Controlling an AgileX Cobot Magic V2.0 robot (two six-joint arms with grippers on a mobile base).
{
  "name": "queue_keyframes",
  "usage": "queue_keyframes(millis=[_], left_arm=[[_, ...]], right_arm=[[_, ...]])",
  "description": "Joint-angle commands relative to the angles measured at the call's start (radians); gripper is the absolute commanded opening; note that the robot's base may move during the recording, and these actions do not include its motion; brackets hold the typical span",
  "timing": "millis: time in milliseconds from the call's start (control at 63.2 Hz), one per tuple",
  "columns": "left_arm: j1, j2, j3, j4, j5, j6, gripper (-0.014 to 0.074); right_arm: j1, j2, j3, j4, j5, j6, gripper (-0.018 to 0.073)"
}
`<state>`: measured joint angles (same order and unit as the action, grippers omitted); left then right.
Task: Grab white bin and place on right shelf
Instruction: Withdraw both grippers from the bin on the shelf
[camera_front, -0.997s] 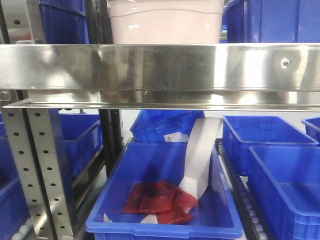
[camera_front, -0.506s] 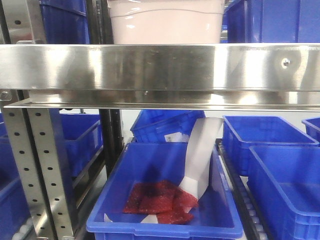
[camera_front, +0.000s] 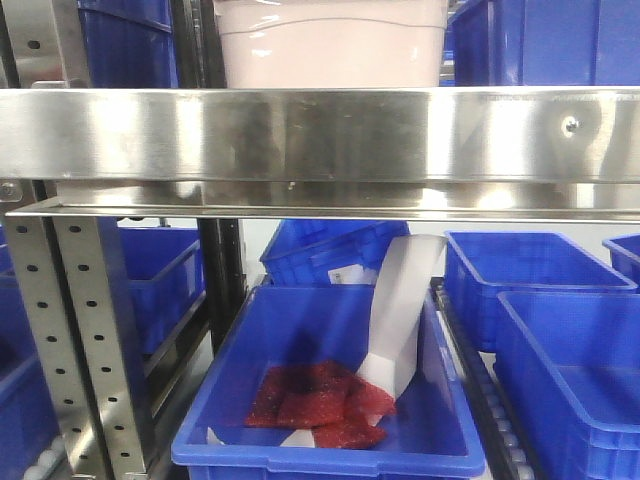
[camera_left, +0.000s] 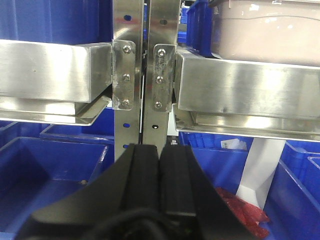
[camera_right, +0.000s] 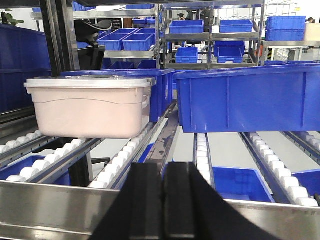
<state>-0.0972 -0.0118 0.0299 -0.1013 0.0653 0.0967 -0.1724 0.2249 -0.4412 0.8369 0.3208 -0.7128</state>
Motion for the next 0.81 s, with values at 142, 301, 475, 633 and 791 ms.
queue_keyframes(millis=[142,301,475,633,791], left_arm=[[-0.004,-0.01,0.0,-0.006,-0.091,-0.008,-0.0117],[-0.004,-0.01,0.0,-0.006,-0.091,-0.008,-0.0117],[-0.004,-0.01,0.0,-0.006,-0.091,-0.008,-0.0117],[-0.004,-0.01,0.0,-0.006,-0.091,-0.008,-0.0117],[-0.004,-0.01,0.0,-0.006,-0.091,-0.008,-0.0117]], right_arm=[[-0.004,0.011,-0.029,0.02,-0.063,-0.002,0.0071],[-0.004,0.011,-0.029,0.02,-0.063,-0.002,0.0071],[-0.004,0.011,-0.029,0.02,-0.063,-0.002,0.0071],[-0.004,0.014,-0.024,0.012,-0.082,-0.005,0.0071],[-0.004,0.015,-0.011,-0.181,-0.085,0.107,0.0071]])
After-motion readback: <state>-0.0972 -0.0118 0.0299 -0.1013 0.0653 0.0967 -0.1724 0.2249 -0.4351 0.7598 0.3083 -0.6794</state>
